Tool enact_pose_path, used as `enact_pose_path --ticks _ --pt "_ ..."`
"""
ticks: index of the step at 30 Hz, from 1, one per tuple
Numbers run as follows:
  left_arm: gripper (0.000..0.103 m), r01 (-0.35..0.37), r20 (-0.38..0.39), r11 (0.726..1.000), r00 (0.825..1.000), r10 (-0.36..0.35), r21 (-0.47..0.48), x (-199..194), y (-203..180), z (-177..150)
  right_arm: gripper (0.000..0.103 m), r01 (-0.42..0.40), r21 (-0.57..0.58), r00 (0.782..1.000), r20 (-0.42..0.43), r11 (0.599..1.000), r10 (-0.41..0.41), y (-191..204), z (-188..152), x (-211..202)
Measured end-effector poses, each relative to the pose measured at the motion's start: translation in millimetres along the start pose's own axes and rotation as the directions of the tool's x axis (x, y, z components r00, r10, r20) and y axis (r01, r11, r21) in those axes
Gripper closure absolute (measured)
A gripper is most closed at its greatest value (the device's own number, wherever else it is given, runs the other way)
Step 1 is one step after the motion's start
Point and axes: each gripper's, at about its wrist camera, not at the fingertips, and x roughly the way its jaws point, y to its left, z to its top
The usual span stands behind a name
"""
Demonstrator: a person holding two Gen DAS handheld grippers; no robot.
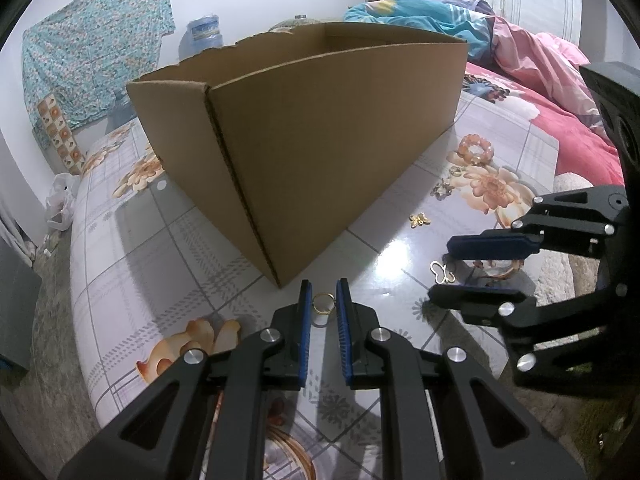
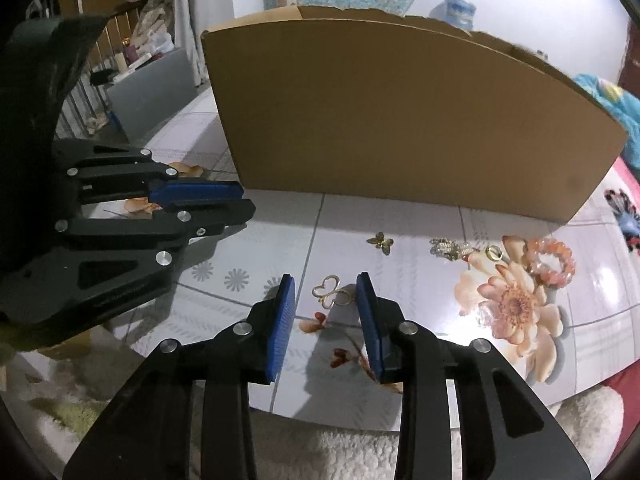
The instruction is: Organize jewelry
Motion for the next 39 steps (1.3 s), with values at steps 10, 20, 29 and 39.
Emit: enact_pose_path --ticks 10,20,29,39 --pt "0.091 0.003 -0.002 1.0 1.0 -0.003 -0.003 0 0 0 0.085 0.038 0.049 0.999 0.01 0.998 -0.038 -1 0 3" --pt "0.091 0.002 -0.001 1.0 1.0 -0.002 -0.006 0 0 0 0.089 0.019 0.067 1.0 0.014 0.998 -0.02 -9 -3 1" --pt "0.091 0.001 0.0 1.0 1.0 -0.001 -0.007 0 0 0 0.103 0.005 0.066 1.0 0.017 0.998 -0.006 -10 -5 -1" --pt "0.091 0.0 -0.001 1.0 1.0 0.0 -0.008 -1 0 0 0.072 -0.004 0.079 1.0 0.027 0.997 0.002 -12 -8 -10"
